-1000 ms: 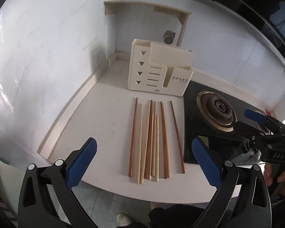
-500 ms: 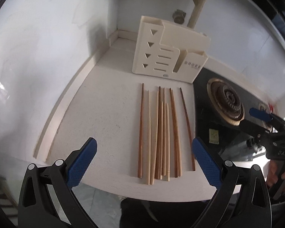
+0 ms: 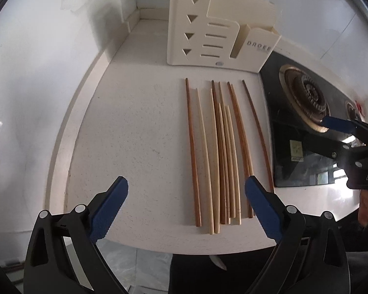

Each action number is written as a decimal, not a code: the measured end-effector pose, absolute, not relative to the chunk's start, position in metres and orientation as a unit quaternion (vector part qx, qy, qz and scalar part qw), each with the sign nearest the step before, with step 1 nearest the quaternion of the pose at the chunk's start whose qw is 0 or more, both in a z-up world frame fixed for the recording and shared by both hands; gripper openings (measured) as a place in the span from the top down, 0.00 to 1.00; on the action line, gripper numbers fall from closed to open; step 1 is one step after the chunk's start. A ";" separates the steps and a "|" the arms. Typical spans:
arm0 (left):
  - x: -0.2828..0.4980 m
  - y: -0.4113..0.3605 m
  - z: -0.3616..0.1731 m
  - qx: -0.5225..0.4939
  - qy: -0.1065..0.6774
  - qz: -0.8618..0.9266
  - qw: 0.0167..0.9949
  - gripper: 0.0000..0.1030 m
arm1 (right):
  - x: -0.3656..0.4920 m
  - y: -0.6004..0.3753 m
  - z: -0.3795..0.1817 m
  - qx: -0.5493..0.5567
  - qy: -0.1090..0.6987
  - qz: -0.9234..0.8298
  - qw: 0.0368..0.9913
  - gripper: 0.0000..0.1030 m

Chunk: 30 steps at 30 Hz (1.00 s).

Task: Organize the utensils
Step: 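Grasp a dark brown chopstick with the right tool while the left tool grasps another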

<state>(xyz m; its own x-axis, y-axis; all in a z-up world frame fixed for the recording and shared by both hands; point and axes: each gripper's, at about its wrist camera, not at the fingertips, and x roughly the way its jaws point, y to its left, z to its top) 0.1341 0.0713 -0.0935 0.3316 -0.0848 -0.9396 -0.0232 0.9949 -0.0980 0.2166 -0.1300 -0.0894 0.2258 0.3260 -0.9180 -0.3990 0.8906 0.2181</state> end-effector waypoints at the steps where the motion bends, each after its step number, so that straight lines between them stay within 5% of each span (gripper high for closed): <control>1: 0.137 0.073 -0.096 -0.046 0.586 -0.017 0.809 0.10 | 0.218 -0.128 -0.091 -0.035 0.580 0.230 0.780 0.04; 14: 0.162 0.077 -0.120 -0.046 0.622 -0.029 0.781 0.17 | 0.240 -0.108 -0.113 -0.044 0.619 0.222 0.752 0.05; 16: 0.164 0.076 -0.122 -0.046 0.623 -0.033 0.780 0.17 | 0.242 -0.104 -0.118 -0.054 0.622 0.221 0.749 0.16; 30: 0.189 0.086 -0.140 -0.046 0.644 -0.038 0.763 0.24 | 0.272 -0.092 -0.147 -0.040 0.671 0.207 0.710 0.22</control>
